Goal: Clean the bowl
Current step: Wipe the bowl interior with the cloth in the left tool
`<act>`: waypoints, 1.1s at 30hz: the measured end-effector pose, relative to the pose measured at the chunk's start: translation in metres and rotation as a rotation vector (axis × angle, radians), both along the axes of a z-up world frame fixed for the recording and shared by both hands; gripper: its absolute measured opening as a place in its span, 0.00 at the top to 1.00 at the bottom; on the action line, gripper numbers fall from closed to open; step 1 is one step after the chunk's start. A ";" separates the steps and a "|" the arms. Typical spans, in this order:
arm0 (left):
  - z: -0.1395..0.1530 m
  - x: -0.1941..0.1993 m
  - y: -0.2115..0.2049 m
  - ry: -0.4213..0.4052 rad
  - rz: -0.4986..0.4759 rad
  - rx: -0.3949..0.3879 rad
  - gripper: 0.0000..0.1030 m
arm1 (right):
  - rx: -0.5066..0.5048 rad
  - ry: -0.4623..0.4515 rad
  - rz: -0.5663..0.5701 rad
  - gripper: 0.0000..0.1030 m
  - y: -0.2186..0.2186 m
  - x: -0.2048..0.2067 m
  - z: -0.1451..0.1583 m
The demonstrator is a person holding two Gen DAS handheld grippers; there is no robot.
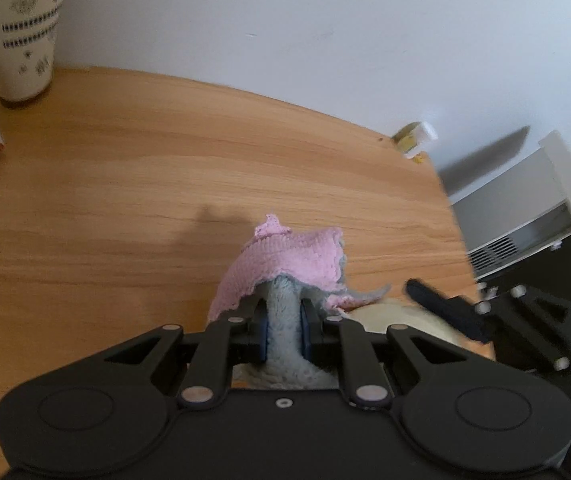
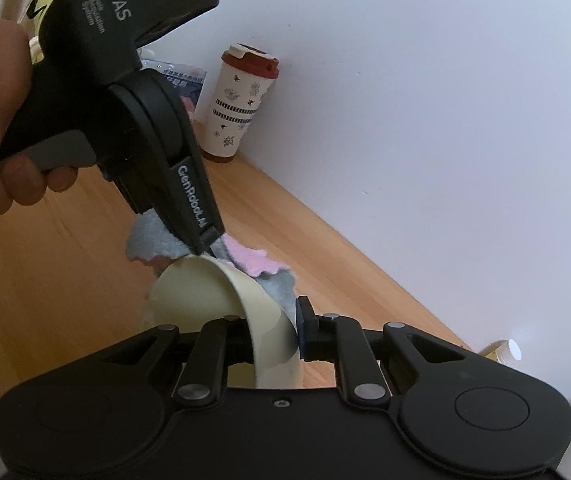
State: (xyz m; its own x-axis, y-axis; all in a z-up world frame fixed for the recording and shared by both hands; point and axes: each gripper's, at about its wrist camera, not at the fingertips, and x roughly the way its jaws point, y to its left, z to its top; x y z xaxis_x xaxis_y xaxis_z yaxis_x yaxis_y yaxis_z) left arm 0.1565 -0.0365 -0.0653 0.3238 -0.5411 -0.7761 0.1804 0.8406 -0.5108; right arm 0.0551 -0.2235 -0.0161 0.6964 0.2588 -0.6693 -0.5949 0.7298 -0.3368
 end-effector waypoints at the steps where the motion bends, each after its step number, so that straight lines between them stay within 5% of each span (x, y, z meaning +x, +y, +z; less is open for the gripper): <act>1: 0.002 0.000 0.000 -0.002 -0.002 -0.007 0.87 | 0.002 0.001 0.000 0.84 -0.001 -0.007 -0.008; 10: 0.032 -0.005 -0.022 -0.076 -0.088 -0.017 0.87 | -0.006 0.022 0.013 0.84 0.026 0.008 -0.009; 21: 0.014 -0.003 -0.010 -0.020 -0.077 0.027 0.86 | -0.017 0.030 0.021 0.84 0.024 0.014 0.011; 32: 0.014 0.001 0.014 0.036 0.009 -0.169 0.87 | 0.170 0.101 -0.116 0.83 -0.005 0.033 0.042; 33: 0.017 0.001 0.011 0.023 -0.005 -0.159 0.87 | 0.185 0.110 -0.120 0.83 -0.005 0.030 0.021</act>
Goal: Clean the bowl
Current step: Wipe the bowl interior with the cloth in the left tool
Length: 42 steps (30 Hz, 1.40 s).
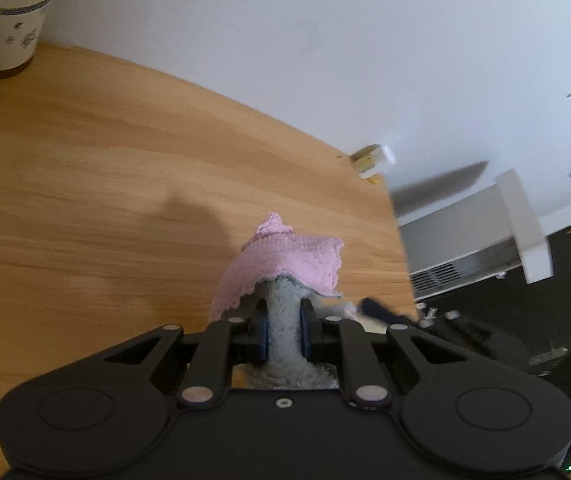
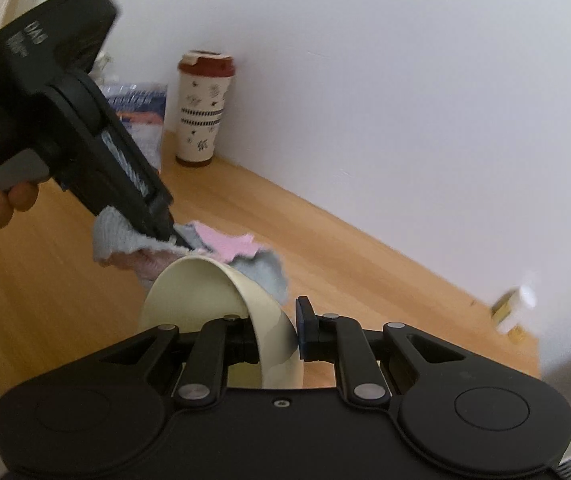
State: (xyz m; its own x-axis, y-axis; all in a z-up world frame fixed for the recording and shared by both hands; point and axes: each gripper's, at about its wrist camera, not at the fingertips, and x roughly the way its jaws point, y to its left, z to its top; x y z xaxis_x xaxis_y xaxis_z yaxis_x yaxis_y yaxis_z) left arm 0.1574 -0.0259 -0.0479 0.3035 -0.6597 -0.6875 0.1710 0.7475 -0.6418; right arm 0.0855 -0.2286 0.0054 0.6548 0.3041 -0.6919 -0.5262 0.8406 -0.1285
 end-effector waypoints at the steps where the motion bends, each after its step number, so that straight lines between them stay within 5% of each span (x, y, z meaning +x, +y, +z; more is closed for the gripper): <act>1: 0.002 0.000 -0.002 -0.005 -0.008 0.001 0.87 | 0.015 0.009 -0.004 0.83 0.000 -0.002 -0.019; 12: -0.018 -0.001 0.007 0.034 0.009 0.080 0.87 | 0.091 0.056 -0.064 0.82 0.010 -0.019 -0.040; 25: -0.039 0.001 0.030 0.103 0.132 0.101 0.86 | 0.437 0.352 -0.344 0.82 -0.026 0.032 -0.081; 33: -0.040 0.003 0.041 0.107 0.201 0.144 0.86 | 0.510 0.456 -0.452 0.82 -0.047 0.032 -0.098; 42: -0.033 0.005 0.041 0.097 0.224 0.107 0.86 | 0.542 0.514 -0.474 0.84 -0.050 0.039 -0.118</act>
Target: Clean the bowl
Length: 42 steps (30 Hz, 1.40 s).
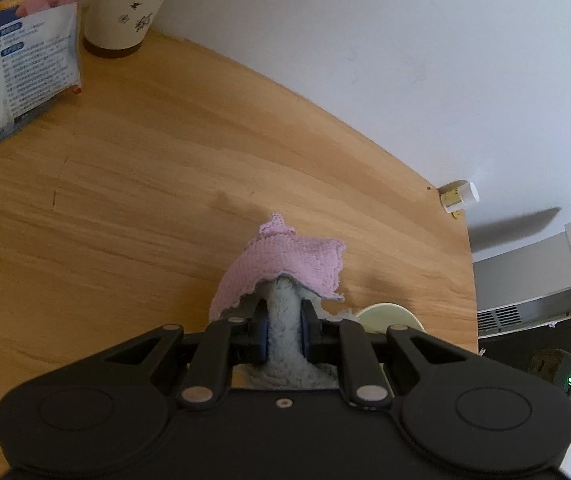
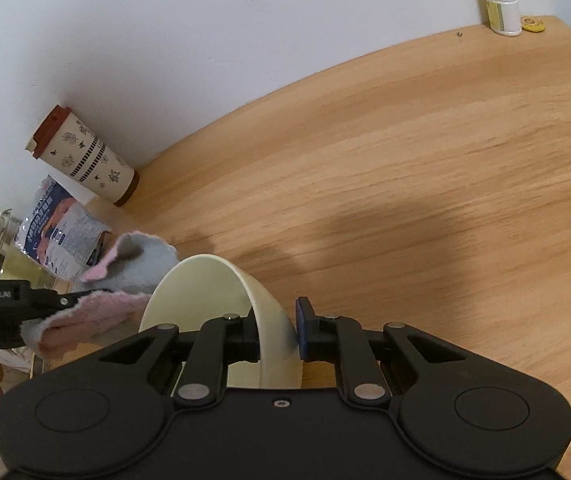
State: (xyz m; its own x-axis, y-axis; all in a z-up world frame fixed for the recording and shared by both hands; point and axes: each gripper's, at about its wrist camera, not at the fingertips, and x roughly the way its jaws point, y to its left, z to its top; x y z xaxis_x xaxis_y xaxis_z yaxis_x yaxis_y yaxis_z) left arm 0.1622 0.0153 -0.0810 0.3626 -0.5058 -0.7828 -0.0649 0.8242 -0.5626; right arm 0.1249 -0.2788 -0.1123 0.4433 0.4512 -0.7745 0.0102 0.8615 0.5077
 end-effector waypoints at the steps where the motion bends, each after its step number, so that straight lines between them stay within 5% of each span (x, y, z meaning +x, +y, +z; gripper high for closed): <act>1: 0.001 0.000 0.000 0.000 0.001 -0.005 0.86 | 0.001 0.005 0.008 0.84 0.000 0.001 -0.001; 15: 0.005 -0.004 -0.010 -0.011 0.043 0.012 0.86 | -0.057 -0.027 0.226 0.82 0.006 0.016 0.004; 22: 0.007 -0.006 -0.015 -0.008 0.048 0.042 0.86 | -0.215 -0.140 0.609 0.75 0.030 0.030 0.025; 26: 0.008 -0.010 -0.016 -0.002 0.069 0.043 0.86 | -0.282 -0.195 0.818 0.62 0.046 0.045 0.033; 36: 0.009 -0.031 -0.014 -0.009 0.125 0.051 0.86 | -0.396 -0.241 1.383 0.62 0.106 0.063 0.024; 42: 0.007 -0.043 -0.016 0.004 0.141 0.074 0.86 | -0.361 -0.222 1.515 0.60 0.121 0.069 0.020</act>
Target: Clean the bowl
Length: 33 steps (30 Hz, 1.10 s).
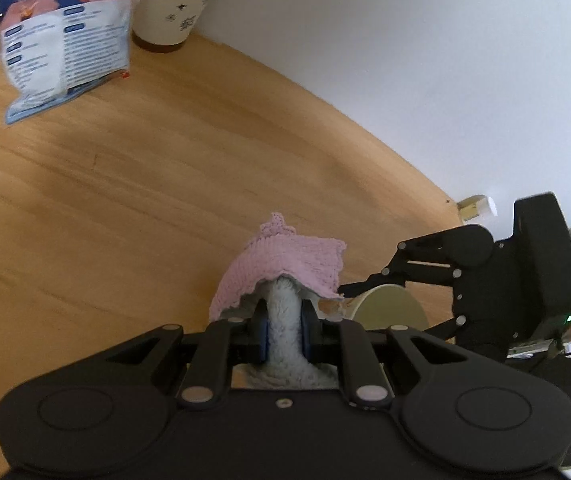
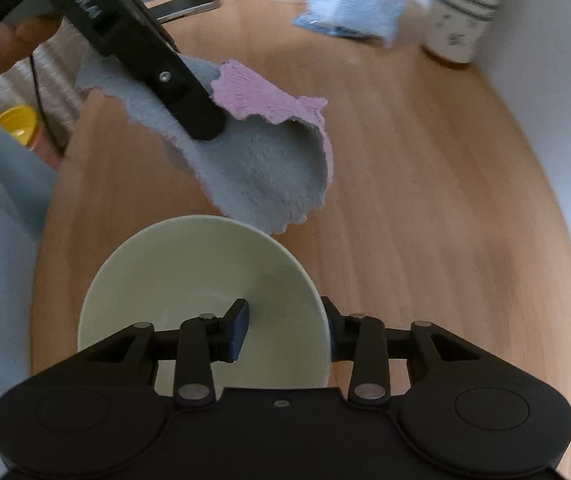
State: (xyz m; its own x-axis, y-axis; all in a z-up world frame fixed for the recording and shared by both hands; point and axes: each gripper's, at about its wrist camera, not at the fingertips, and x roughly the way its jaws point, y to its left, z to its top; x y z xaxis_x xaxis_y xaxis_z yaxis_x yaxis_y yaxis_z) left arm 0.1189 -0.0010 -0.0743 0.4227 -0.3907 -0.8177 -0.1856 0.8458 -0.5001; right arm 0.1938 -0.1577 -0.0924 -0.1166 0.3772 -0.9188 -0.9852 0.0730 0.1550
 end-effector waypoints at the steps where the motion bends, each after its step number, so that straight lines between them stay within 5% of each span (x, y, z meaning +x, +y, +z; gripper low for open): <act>1: -0.001 -0.001 -0.001 0.003 0.003 -0.001 0.86 | -0.003 0.017 0.005 0.61 0.001 0.002 0.000; 11: -0.002 0.004 -0.004 0.012 -0.009 0.011 0.86 | 0.028 0.037 -0.026 0.83 -0.018 -0.005 0.014; 16: 0.003 0.010 -0.003 -0.011 -0.032 -0.014 0.86 | 0.054 -0.170 0.010 0.87 -0.020 -0.045 0.035; 24: 0.015 0.021 -0.022 -0.053 -0.141 -0.082 0.86 | 0.034 -0.467 -0.135 0.90 -0.028 -0.105 0.056; 33: 0.010 0.034 -0.041 -0.047 -0.197 -0.198 0.86 | -0.003 -0.610 -0.326 0.90 -0.018 -0.131 0.057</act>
